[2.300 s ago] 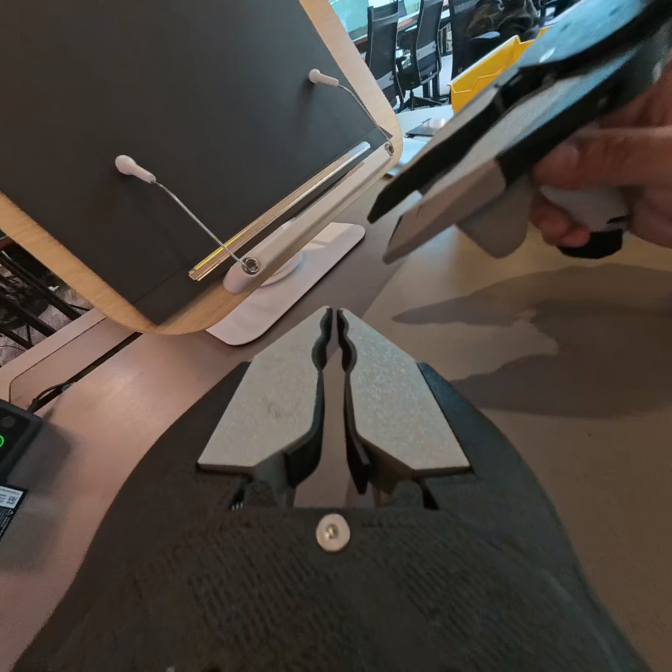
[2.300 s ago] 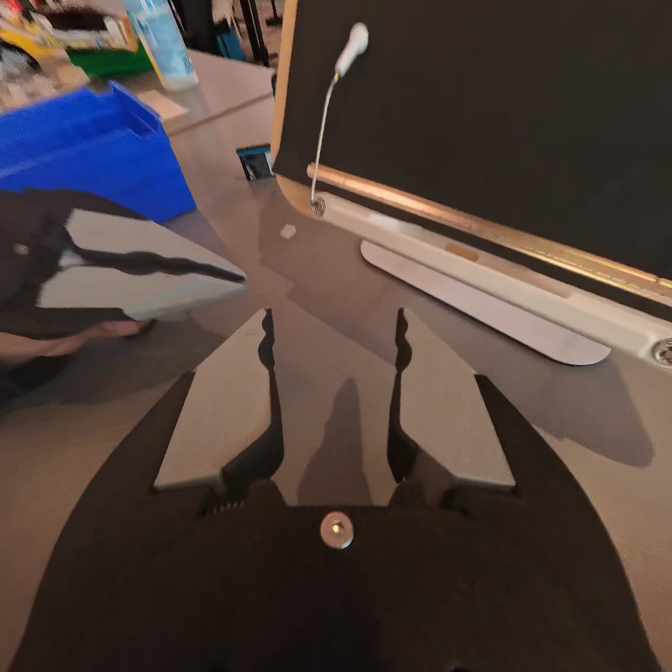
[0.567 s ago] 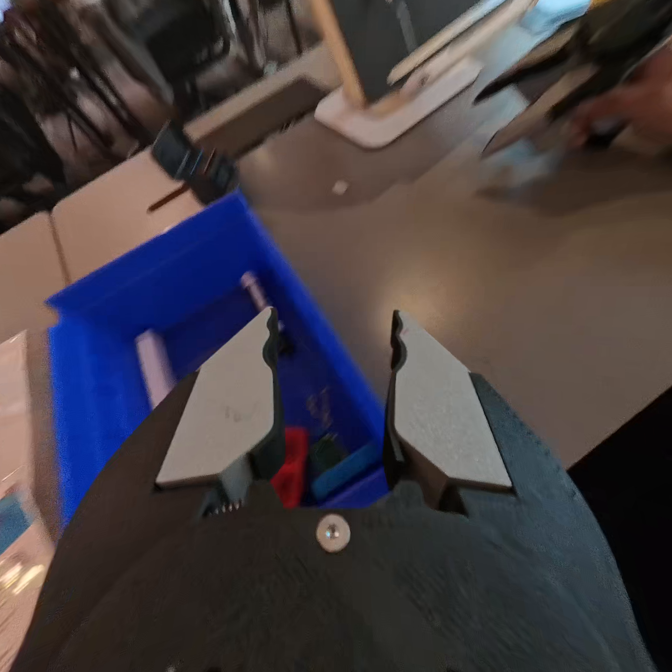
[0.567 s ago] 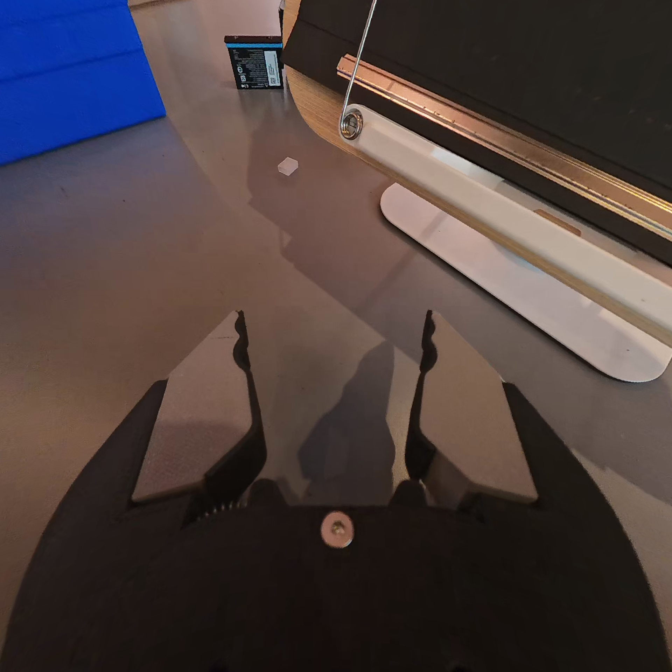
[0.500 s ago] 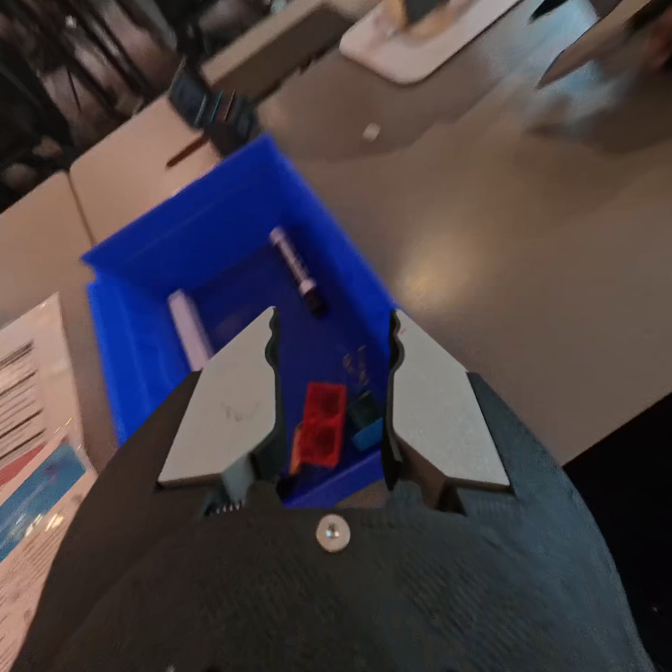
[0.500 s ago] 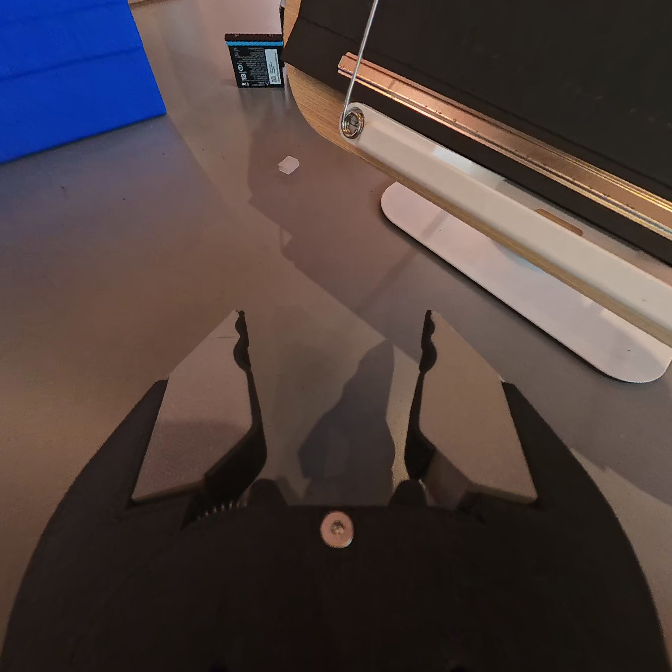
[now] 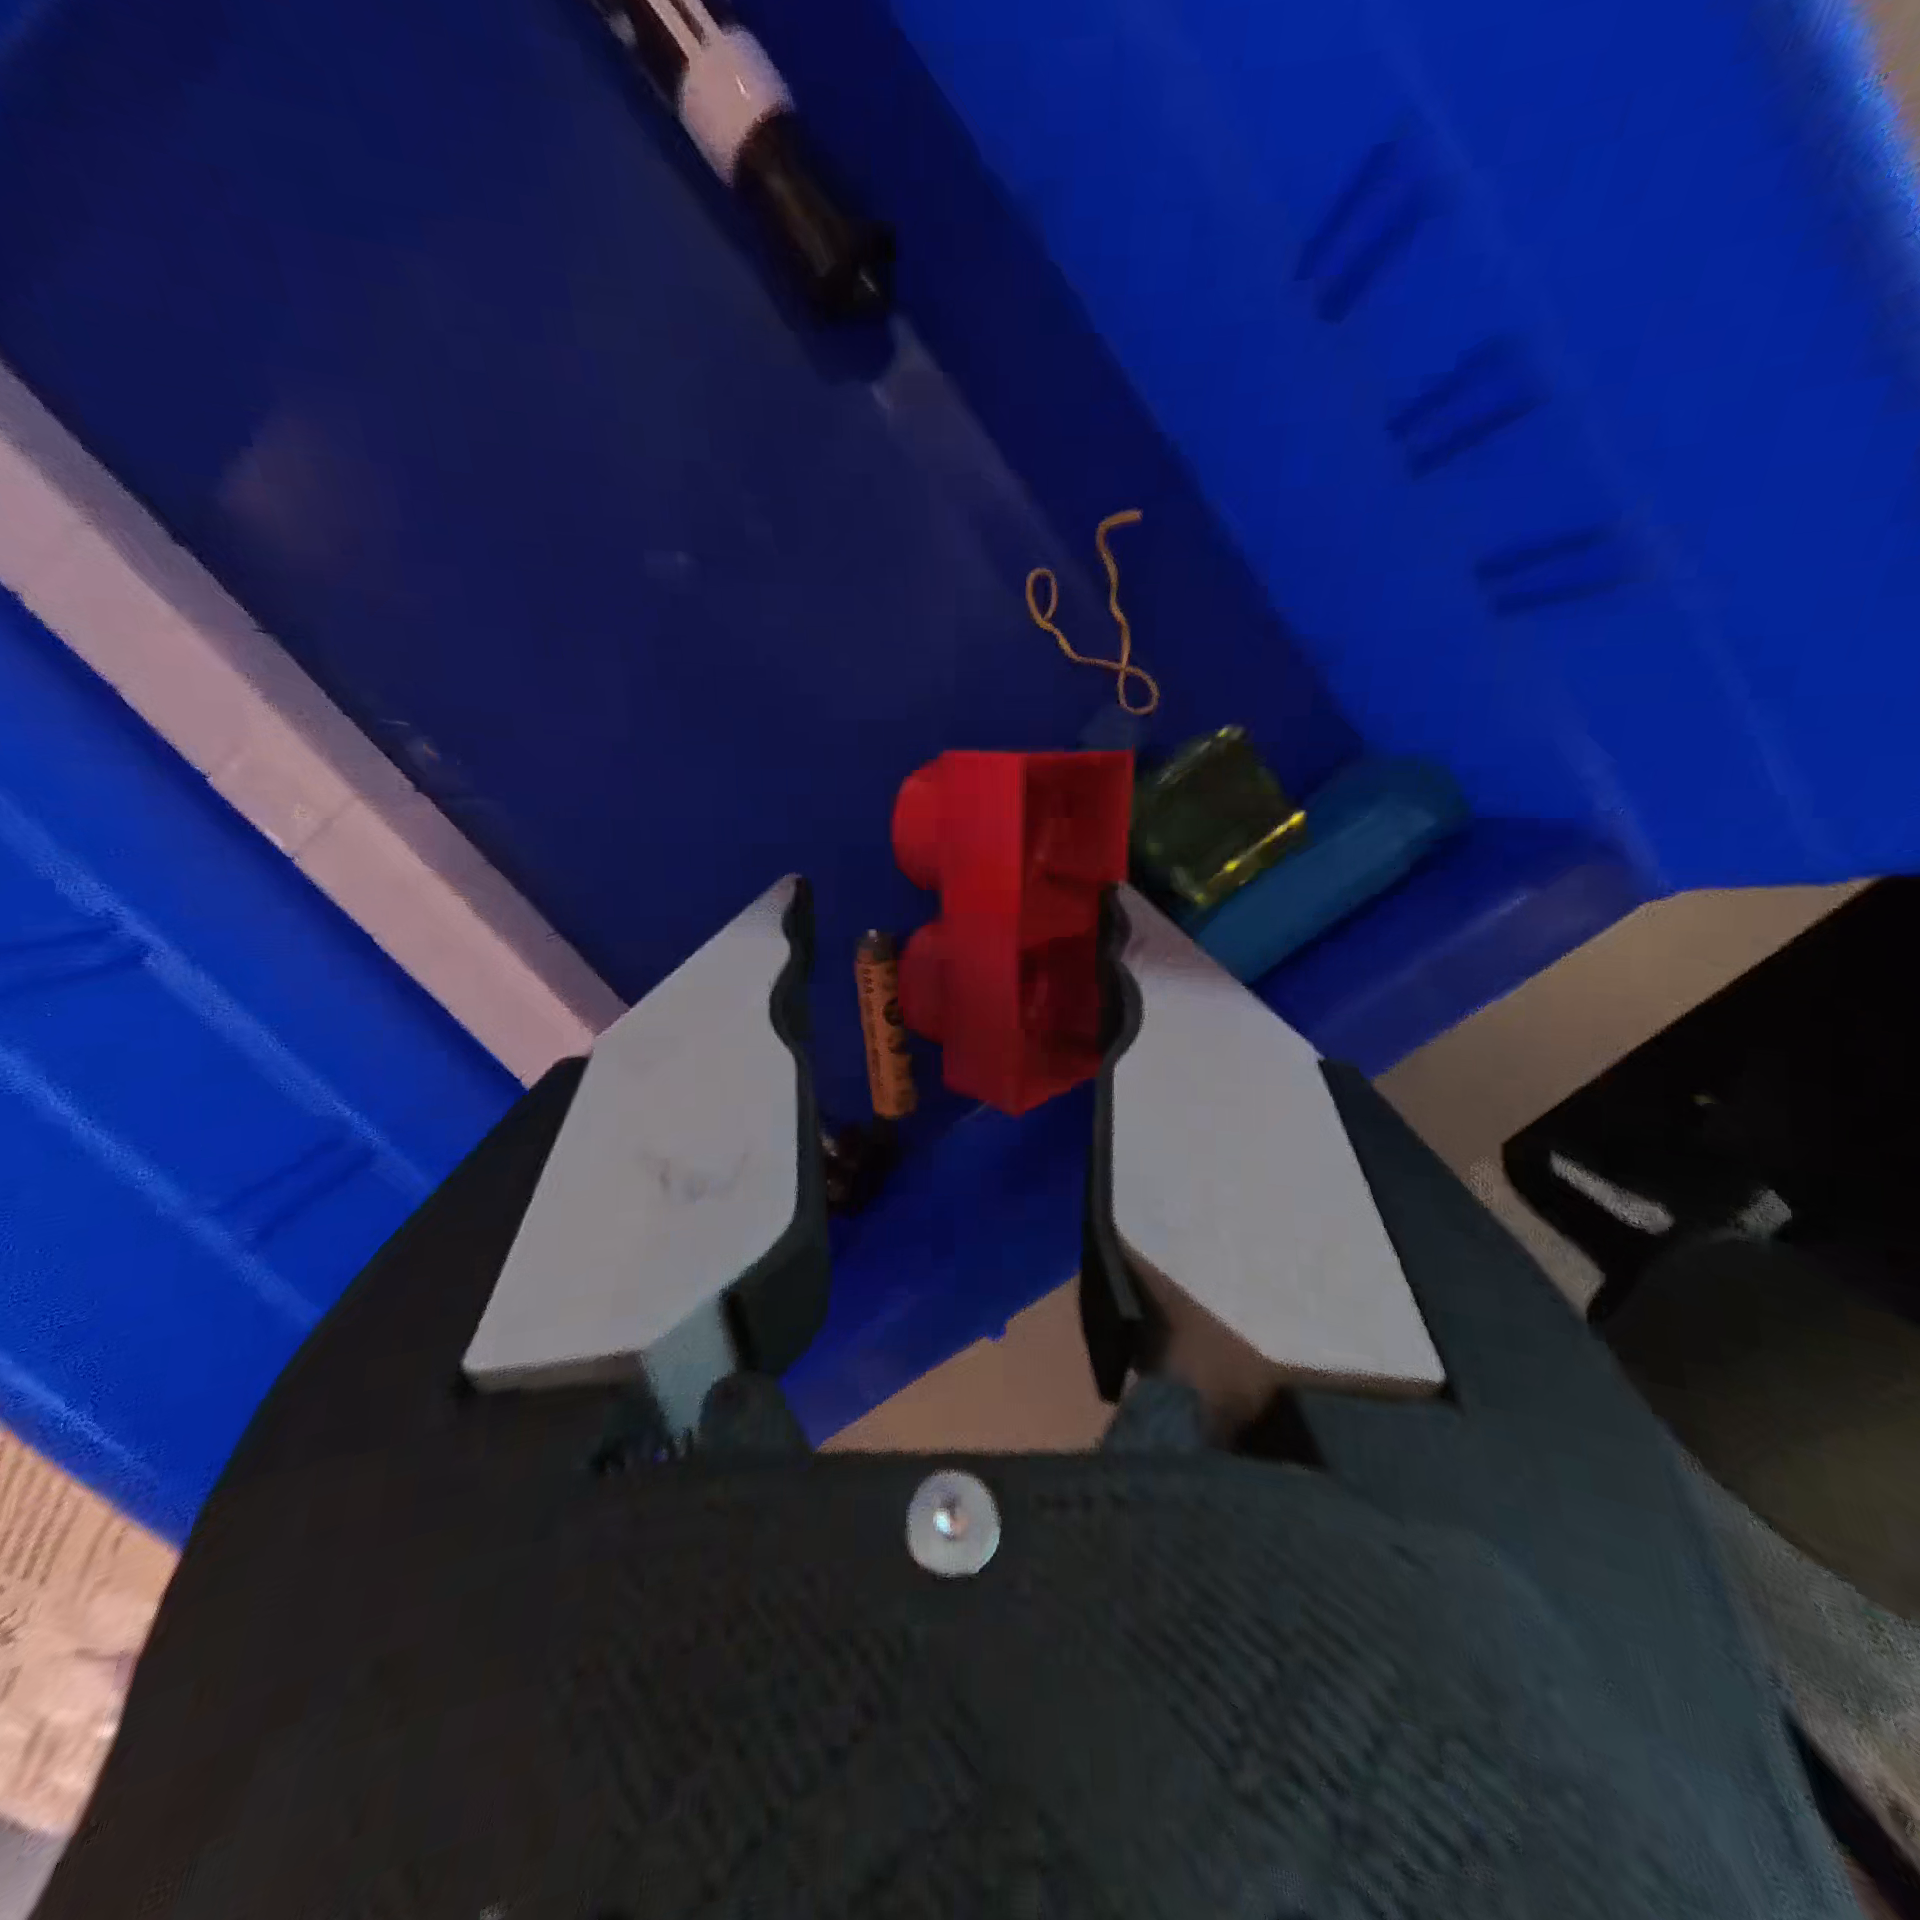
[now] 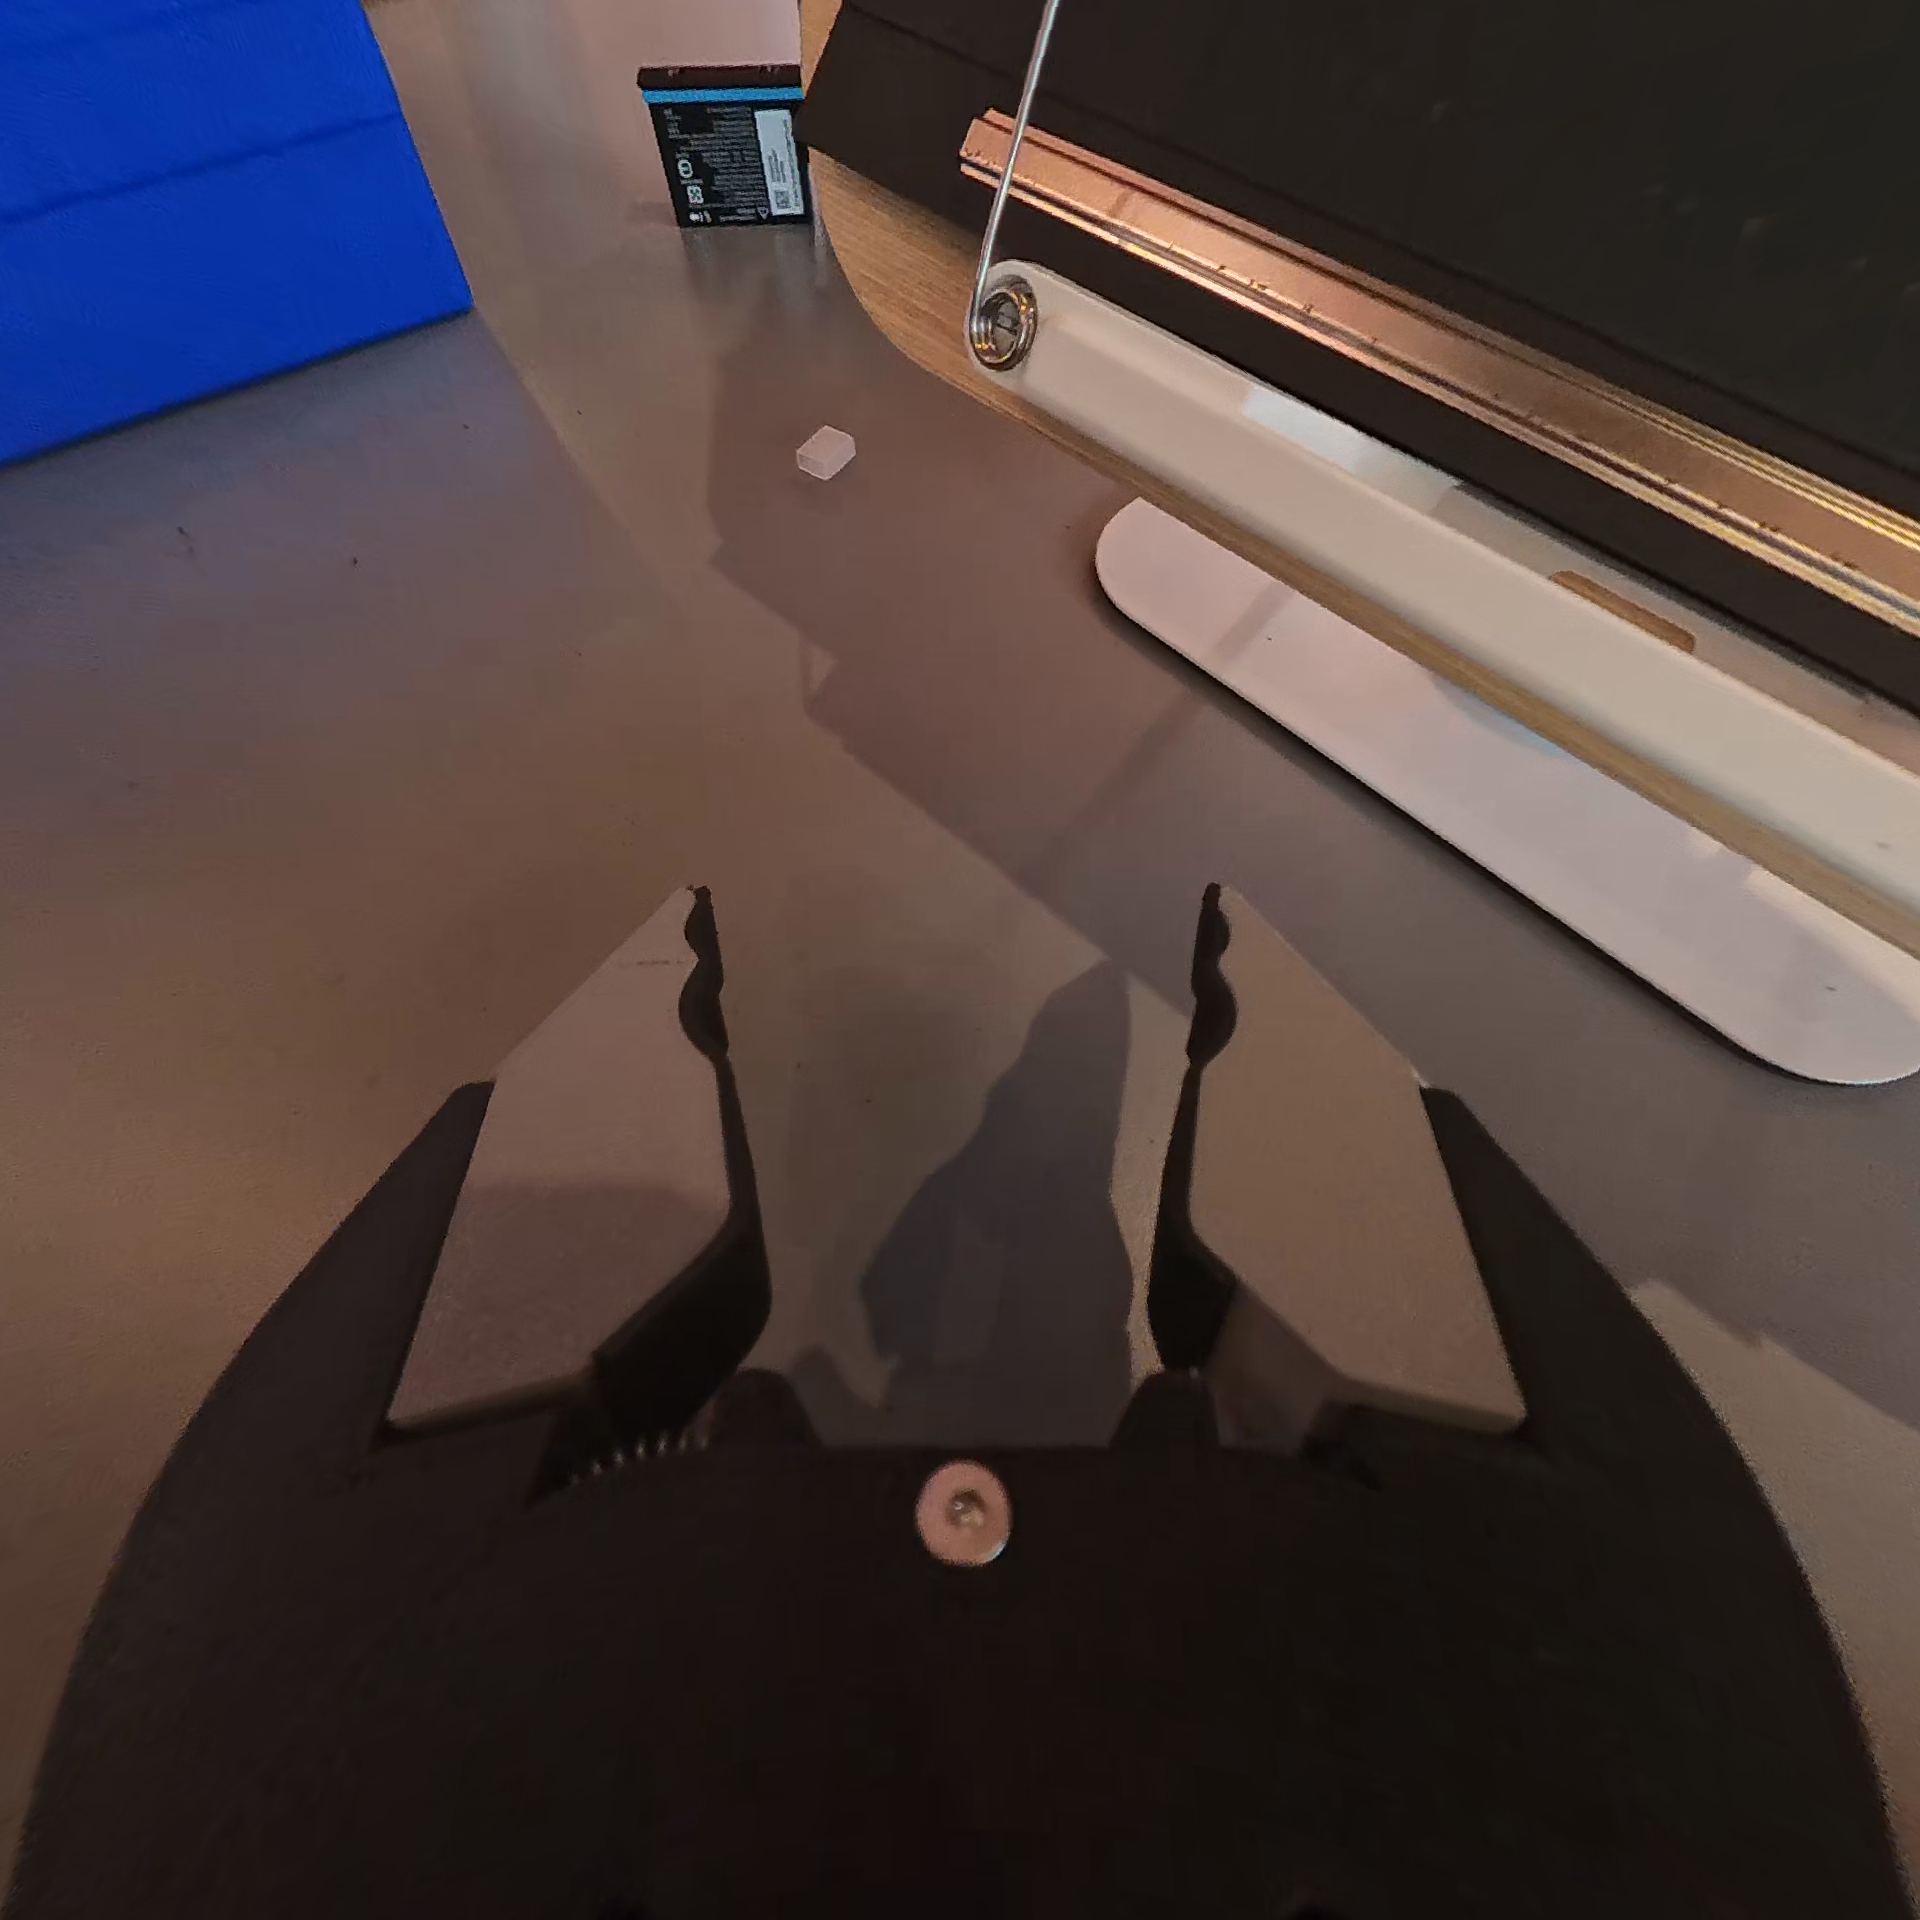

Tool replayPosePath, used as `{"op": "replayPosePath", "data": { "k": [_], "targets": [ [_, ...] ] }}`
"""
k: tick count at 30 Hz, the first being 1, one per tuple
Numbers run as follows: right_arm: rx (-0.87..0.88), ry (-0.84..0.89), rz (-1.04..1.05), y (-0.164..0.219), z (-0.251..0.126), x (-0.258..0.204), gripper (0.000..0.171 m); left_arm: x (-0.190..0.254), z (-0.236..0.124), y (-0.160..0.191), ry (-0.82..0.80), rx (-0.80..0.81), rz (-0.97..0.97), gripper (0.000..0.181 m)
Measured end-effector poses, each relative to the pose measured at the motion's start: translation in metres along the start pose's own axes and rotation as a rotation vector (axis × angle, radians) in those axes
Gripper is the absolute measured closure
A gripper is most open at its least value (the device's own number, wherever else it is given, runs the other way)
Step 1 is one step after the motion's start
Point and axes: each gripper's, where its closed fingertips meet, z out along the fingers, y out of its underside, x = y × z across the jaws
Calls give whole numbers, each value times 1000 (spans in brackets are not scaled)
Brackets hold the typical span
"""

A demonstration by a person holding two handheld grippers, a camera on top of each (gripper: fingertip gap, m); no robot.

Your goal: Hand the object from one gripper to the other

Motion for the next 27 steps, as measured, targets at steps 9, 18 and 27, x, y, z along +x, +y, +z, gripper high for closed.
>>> {"op": "replayPosePath", "data": {
  "k": [9, 18, 27],
  "targets": [
    [-8, -1, -19, 1, 1, -2, 86, -62, -21, -12, -373, -44, 6, 147],
    [90, -173, 20, -18, -14, -18, 85, 15, -143, -186, -869, 514, 365, 149],
    [317, -622, 102, -54, -77, -58, 81, 158, -14, -343, -925, 809, 784, 149]
  ]
}}
